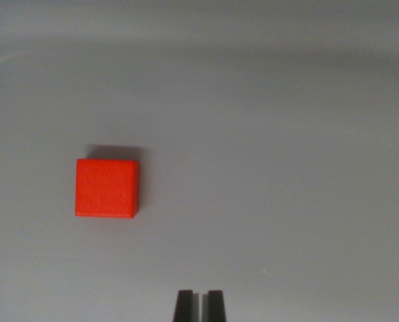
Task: Reach red block
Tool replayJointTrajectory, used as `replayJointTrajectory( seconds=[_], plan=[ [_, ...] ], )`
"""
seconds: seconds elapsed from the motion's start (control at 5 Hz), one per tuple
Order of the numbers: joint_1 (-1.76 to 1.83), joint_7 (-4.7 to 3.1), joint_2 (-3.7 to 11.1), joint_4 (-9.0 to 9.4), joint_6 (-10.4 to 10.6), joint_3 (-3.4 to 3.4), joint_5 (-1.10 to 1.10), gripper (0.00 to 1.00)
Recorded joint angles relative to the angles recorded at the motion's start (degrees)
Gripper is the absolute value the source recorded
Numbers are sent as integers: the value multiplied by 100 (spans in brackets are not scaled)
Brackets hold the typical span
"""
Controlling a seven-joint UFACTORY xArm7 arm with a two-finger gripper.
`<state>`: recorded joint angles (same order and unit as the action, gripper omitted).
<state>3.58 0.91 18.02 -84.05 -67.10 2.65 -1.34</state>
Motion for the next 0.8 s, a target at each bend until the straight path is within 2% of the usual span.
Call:
replayJointTrajectory(
  seconds=[0.2,0.4,0.6,0.8],
  plan=[
    [0,0,0,0,0,0,0,0],
    [46,-16,193,44,256,37,11,0],
    [46,-16,193,44,256,37,11,0],
    [94,-33,393,90,521,75,22,0]
  ],
)
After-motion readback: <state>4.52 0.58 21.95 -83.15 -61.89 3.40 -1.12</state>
